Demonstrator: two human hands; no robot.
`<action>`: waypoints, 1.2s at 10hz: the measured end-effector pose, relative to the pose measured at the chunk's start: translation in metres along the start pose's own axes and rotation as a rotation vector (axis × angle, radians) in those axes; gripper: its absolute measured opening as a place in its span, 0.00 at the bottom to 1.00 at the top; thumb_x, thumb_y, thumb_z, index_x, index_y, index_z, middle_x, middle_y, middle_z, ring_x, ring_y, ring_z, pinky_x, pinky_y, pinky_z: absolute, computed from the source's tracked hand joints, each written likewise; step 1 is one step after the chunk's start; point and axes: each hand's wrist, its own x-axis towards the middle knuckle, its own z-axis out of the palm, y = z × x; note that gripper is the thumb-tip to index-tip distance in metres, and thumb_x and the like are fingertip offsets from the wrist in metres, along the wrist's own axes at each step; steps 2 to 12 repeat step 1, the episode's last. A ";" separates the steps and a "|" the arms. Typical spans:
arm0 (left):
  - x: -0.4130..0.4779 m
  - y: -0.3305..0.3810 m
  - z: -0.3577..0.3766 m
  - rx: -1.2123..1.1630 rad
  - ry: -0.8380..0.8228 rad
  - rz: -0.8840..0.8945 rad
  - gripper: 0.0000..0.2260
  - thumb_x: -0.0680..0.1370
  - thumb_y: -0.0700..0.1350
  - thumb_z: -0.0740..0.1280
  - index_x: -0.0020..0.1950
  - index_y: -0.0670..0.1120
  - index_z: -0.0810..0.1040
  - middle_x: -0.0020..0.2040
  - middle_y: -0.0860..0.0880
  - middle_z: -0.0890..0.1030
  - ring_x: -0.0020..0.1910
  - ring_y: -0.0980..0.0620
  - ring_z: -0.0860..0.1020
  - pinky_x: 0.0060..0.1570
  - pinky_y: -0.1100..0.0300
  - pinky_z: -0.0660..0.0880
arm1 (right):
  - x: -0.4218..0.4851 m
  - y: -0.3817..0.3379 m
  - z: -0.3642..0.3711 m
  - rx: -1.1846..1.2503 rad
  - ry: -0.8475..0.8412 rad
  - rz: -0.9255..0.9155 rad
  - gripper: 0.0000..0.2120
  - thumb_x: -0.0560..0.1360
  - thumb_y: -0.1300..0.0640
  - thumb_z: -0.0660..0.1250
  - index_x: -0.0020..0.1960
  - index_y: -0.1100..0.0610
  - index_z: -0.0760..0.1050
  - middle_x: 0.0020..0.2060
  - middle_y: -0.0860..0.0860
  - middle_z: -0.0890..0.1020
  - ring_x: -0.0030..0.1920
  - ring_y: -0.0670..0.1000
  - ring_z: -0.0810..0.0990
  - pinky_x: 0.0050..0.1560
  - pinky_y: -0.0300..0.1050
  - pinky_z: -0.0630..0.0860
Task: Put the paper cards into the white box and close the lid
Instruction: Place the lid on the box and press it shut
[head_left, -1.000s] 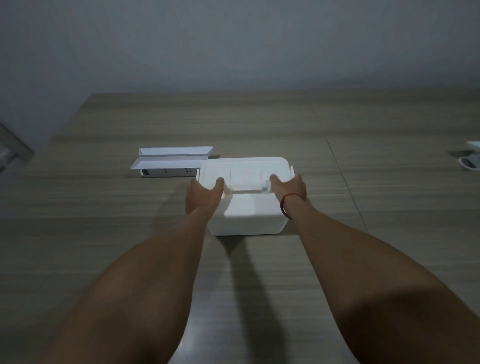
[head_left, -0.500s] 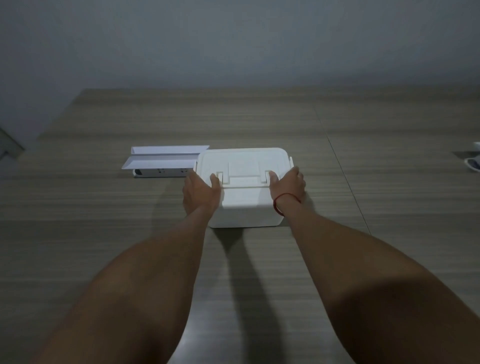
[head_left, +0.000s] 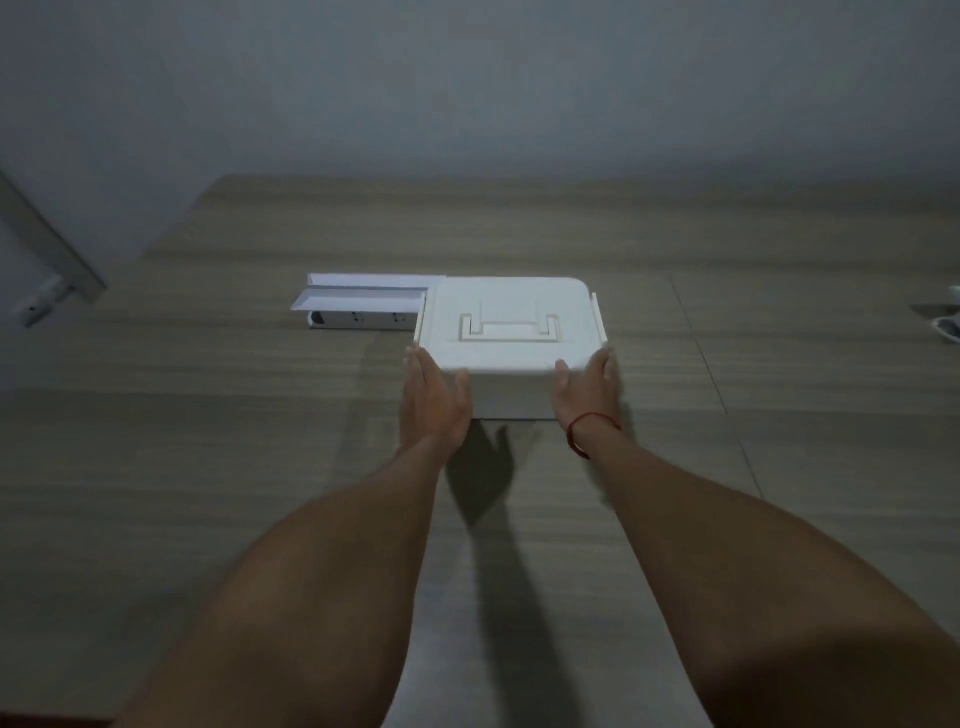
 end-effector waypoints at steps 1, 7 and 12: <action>-0.033 -0.027 0.018 0.017 -0.014 0.035 0.31 0.82 0.52 0.53 0.80 0.39 0.46 0.80 0.41 0.48 0.80 0.45 0.49 0.78 0.53 0.50 | -0.035 0.030 0.015 -0.006 -0.035 -0.028 0.32 0.81 0.49 0.55 0.78 0.61 0.47 0.78 0.58 0.53 0.76 0.60 0.60 0.73 0.51 0.60; -0.033 -0.027 0.018 0.017 -0.014 0.035 0.31 0.82 0.52 0.53 0.80 0.39 0.46 0.80 0.41 0.48 0.80 0.45 0.49 0.78 0.53 0.50 | -0.035 0.030 0.015 -0.006 -0.035 -0.028 0.32 0.81 0.49 0.55 0.78 0.61 0.47 0.78 0.58 0.53 0.76 0.60 0.60 0.73 0.51 0.60; -0.033 -0.027 0.018 0.017 -0.014 0.035 0.31 0.82 0.52 0.53 0.80 0.39 0.46 0.80 0.41 0.48 0.80 0.45 0.49 0.78 0.53 0.50 | -0.035 0.030 0.015 -0.006 -0.035 -0.028 0.32 0.81 0.49 0.55 0.78 0.61 0.47 0.78 0.58 0.53 0.76 0.60 0.60 0.73 0.51 0.60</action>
